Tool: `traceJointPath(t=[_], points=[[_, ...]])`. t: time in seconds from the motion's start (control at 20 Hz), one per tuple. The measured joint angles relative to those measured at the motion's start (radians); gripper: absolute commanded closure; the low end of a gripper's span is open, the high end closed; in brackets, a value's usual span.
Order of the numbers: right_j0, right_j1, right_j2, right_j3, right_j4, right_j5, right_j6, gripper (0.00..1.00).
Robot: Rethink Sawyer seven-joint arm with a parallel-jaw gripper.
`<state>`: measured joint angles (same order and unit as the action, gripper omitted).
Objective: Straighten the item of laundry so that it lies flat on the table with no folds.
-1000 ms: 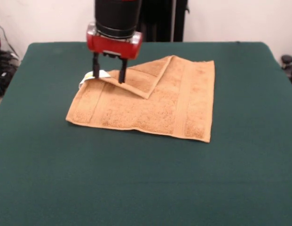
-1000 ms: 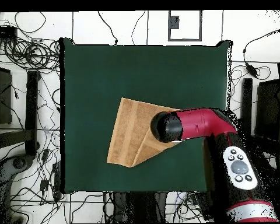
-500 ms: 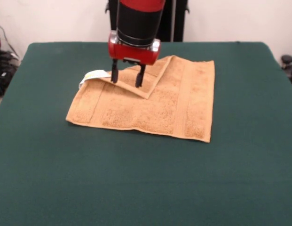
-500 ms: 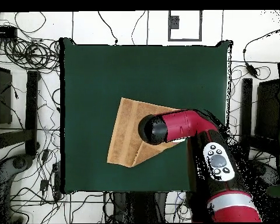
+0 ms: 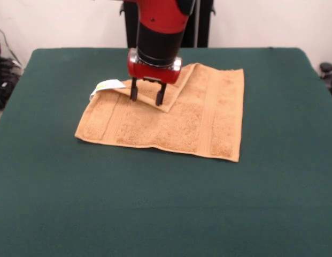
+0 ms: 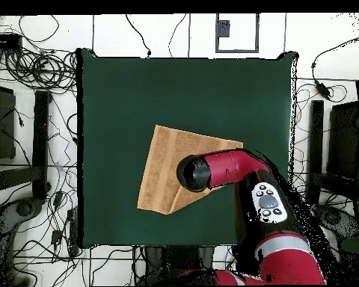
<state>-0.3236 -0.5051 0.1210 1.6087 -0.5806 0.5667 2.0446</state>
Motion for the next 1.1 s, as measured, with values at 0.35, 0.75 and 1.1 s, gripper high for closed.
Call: traceJointPath(t=[0.35, 0.75, 1.1], points=[[0.0, 0.032, -0.023, 0.0, 0.019, -0.023, 0.0, 0.0], [-0.012, 0.043, -0.027, -0.002, 0.068, -0.025, 0.0, 0.0], [-0.039, 0.063, -0.027, -0.015, 0.146, 0.006, 0.0, 0.0]])
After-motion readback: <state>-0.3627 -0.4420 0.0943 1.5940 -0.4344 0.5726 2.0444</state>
